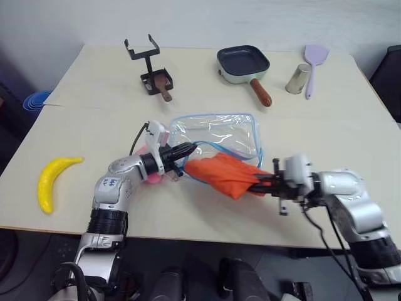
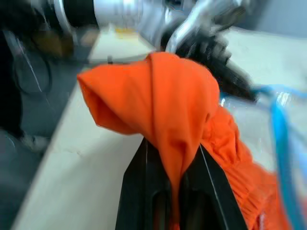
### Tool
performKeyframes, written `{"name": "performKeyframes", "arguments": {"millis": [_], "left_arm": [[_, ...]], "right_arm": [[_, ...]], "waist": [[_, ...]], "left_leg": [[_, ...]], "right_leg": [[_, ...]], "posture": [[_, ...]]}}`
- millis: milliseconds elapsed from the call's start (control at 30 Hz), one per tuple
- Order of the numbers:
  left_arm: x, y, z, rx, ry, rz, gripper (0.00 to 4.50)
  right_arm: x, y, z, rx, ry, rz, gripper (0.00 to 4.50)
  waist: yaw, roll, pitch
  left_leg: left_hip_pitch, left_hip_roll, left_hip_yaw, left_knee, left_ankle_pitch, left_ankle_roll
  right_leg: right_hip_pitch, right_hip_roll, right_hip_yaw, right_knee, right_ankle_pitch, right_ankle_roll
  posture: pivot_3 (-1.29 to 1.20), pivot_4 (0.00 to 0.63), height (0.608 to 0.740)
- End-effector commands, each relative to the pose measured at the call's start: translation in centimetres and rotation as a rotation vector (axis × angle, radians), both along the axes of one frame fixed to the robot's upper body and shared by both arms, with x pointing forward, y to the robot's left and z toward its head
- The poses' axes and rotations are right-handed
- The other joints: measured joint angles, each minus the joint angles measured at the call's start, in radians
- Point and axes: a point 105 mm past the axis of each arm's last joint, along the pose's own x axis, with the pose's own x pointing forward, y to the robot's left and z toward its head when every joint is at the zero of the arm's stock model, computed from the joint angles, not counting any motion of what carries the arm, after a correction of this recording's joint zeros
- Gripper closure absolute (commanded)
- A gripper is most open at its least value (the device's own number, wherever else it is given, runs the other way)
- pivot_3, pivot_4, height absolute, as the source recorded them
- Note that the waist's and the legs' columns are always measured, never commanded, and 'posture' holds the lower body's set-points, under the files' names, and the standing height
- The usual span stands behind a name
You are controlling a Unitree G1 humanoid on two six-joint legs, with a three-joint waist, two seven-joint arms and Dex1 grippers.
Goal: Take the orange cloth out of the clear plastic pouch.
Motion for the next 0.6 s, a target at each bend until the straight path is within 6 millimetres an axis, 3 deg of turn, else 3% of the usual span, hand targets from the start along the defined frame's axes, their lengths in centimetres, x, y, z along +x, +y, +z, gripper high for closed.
{"name": "performKeyframes", "arguments": {"millis": [33, 100, 200, 333, 400, 467, 600], "left_arm": [[-0.8, -0.1, 1.2, 0.04, -0.081, -0.034, 4.5], [-1.1, -0.1, 1.4, 0.065, -0.104, -0.045, 4.5], [-1.5, -0.1, 1.7, 0.084, -0.126, -0.057, 4.5], [-2.0, 0.1, 1.7, 0.128, -0.158, -0.081, 4.5], [-2.3, 0.2, 1.6, 0.142, -0.166, -0.099, 4.5], [-2.4, 0.2, 1.4, 0.167, -0.179, -0.113, 4.5], [-2.4, 0.3, 1.3, 0.179, -0.196, -0.114, 4.5]], "right_arm": [[-2.7, -0.8, 2.5, 0.032, 0.033, 0.029, 4.49], [-2.7, -2.0, 3.7, 0.077, 0.093, -0.06, 4.49], [-1.1, -5.9, 5.7, 0.099, 0.049, -0.268, 4.49], [1.5, -13.7, 10.0, 0.041, -0.205, -0.59, 4.49], [2.4, -16.6, 11.8, -0.07, -0.415, -0.702, 4.49], [3.2, -18.2, 11.8, -0.267, -0.6, -0.746, 4.49], [4.5, -19.9, 9.2, -0.466, -0.707, -0.76, 4.49]], "waist": [[0.003, 0.0, 0.0], [0.009, 0.0, 0.0], [0.014, 0.0, 0.0], [0.016, 0.0, 0.0], [0.016, 0.0, 0.0], [0.014, 0.0, 0.0], [0.01, -0.001, 0.0]], "left_leg": [[0.0, 0.0, 0.0, 0.0, 0.0, 0.0], [0.0, 0.0, 0.0, 0.0, 0.0, 0.0], [0.0, 0.0, 0.0, 0.0, 0.0, 0.0], [0.0, -0.001, 0.001, 0.0, 0.0, 0.001], [0.0, -0.001, 0.003, -0.001, 0.0, 0.001], [0.0, -0.001, 0.003, -0.001, 0.0, 0.001], [0.001, 0.0, 0.005, -0.002, 0.0, 0.001]], "right_leg": [[0.0, 0.0, 0.0, 0.0, 0.0, 0.0], [0.0, 0.0, 0.0, -0.001, 0.0, 0.0], [0.0, -0.001, 0.0, -0.001, 0.0, 0.0], [0.001, -0.001, 0.0, -0.001, 0.0, 0.0], [0.0, -0.001, 0.001, -0.002, 0.0, 0.0], [0.0, 0.0, 0.001, -0.002, 0.0, 0.0], [0.0, 0.001, 0.002, -0.002, 0.0, 0.0]], "posture": [[0.0, 0.15, 0.74], [0.0, 0.15, 0.74], [0.0, 0.15, 0.74], [0.0, 0.15, 0.74], [0.0, 0.15, 0.74], [0.0, 0.15, 0.74], [0.0, 0.15, 0.74]]}}
